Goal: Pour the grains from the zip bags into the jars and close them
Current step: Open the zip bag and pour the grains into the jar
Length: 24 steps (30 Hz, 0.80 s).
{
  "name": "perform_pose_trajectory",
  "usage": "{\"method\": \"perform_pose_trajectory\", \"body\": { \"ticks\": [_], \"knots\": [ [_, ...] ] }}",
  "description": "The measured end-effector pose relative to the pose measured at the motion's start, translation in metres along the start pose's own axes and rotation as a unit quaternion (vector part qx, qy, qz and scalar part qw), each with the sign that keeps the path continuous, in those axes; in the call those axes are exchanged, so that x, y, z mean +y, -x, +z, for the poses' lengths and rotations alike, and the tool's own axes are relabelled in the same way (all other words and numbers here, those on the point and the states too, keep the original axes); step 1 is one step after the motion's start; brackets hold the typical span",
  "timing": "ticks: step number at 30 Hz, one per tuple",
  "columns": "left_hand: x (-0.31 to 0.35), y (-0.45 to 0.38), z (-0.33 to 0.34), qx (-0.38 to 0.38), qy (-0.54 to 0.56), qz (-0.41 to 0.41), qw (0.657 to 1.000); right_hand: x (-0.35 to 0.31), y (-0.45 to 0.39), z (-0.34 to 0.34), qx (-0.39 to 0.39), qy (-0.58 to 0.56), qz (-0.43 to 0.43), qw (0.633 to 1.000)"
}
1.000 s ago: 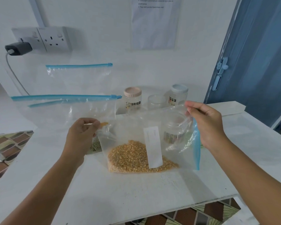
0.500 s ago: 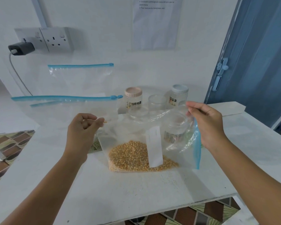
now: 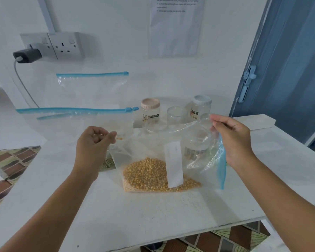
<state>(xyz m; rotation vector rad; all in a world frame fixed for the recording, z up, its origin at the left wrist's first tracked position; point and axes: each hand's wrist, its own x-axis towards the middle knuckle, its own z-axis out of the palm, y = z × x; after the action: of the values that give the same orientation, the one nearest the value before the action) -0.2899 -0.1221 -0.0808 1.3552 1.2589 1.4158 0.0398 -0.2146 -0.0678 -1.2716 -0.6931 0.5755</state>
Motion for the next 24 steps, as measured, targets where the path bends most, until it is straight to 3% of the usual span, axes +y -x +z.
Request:
{"method": "perform_pose_trajectory", "body": {
  "ticks": [10,17,20,24],
  "knots": [
    [0.000,-0.002,0.001,-0.018,0.064,-0.011,0.998,-0.001,0.000,0.002,0.018,0.007,-0.020,1.000],
    [-0.004,-0.008,0.004,0.008,0.035,-0.009,0.999,0.000,-0.001,0.003,0.019,0.012,-0.025,0.999],
    [-0.001,-0.006,0.001,-0.041,0.032,-0.010,0.999,0.002,-0.003,0.003,0.025,0.014,-0.021,0.999],
    [-0.013,0.006,-0.022,-0.171,0.037,0.006,0.984,0.004,-0.004,0.002,0.016,0.007,-0.018,1.000]
  ]
}}
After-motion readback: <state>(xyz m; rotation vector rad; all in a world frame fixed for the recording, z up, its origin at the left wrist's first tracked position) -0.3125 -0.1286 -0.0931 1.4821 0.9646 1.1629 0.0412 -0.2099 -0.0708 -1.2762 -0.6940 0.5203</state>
